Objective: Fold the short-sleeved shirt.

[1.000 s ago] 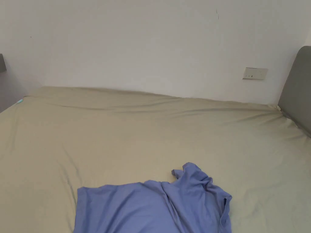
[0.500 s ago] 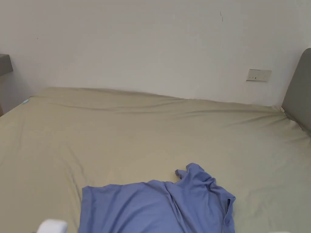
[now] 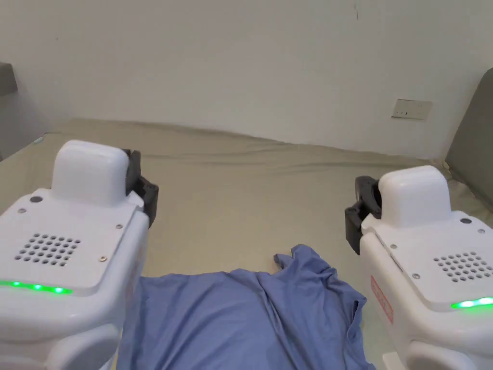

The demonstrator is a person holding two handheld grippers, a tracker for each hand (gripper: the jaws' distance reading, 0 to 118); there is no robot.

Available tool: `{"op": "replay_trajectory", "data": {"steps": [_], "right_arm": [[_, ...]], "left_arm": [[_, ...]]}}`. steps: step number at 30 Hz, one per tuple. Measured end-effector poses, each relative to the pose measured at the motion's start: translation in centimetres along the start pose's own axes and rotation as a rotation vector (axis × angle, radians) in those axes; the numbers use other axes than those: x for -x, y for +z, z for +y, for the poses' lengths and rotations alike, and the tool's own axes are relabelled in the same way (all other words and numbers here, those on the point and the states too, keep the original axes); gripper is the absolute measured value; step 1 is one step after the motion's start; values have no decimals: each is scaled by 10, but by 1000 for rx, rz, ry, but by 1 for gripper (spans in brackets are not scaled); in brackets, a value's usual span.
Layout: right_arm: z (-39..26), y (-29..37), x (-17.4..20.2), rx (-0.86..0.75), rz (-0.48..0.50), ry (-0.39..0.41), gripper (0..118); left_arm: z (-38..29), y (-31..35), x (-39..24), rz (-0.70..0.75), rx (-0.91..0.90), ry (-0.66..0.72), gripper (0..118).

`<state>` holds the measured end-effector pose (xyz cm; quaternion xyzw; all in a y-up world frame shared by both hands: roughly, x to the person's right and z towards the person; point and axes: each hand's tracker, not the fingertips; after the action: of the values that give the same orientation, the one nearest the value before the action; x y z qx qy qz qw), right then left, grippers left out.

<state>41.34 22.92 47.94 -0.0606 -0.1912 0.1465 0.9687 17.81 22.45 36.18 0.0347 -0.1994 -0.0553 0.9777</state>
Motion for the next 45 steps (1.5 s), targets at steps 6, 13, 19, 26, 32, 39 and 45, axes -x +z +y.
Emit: {"op": "replay_trajectory", "data": {"steps": [6,13,19,26,32,39,45], "right_arm": [[-5,-11,22,-40,-21,42,1],[-30,-50,28,40,6,39,1],[-73,-90,20,148,20,22,1],[-132,-138,-10,312,-3,14,1],[-164,-160,-35,409,-30,44,1],[-184,-181,-55,496,-45,66,1],[-196,-229,-66,599,71,-5,6]], "left_arm": [[-11,-12,-12,-15,36,-10,0],[-46,-50,-12,-11,152,6,0],[-157,-115,3,-33,487,48,0],[-290,-223,37,-1,806,79,111],[-348,-288,51,48,943,132,111],[-359,-301,41,-27,985,87,81],[-329,-280,34,-63,923,20,2]]}}
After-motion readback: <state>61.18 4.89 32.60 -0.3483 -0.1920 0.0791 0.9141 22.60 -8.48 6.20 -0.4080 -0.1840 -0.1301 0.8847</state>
